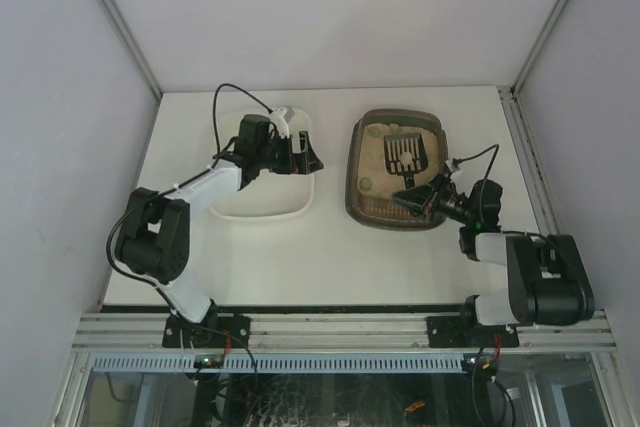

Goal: Clean the litter box

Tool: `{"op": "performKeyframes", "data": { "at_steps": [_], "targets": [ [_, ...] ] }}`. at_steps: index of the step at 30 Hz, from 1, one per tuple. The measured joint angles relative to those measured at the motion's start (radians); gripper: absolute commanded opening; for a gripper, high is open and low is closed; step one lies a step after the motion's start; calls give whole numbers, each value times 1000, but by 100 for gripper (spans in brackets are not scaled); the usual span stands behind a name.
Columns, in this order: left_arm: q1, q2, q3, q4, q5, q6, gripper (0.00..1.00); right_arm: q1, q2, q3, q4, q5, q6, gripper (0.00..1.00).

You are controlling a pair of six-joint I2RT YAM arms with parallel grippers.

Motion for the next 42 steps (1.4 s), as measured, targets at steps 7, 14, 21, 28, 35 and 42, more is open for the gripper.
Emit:
{"op": "performKeyframes", "data": {
  "at_steps": [7,14,21,28,35,42],
  "targets": [
    [111,-24,131,-159,25,32,100,113,-234,243,-654,136,-346,0],
    [456,-42,319,-219,117,-55,100,346,-165,531,-1096,359,-541,0],
    [615,-48,349,-319,59,-60,100,660,210,1117,-1546,765,-700,0],
    [601,-65,345,-449,-119,-30,100,885,597,1658,-1919,1181,-822,0],
    [601,-119,315,-455,-218,-9,100,1008,804,1935,-2137,1485,-932,0],
    [585,-123,304,-455,-277,27,100,1013,800,1930,-2164,1604,-993,0]
  ]
}}
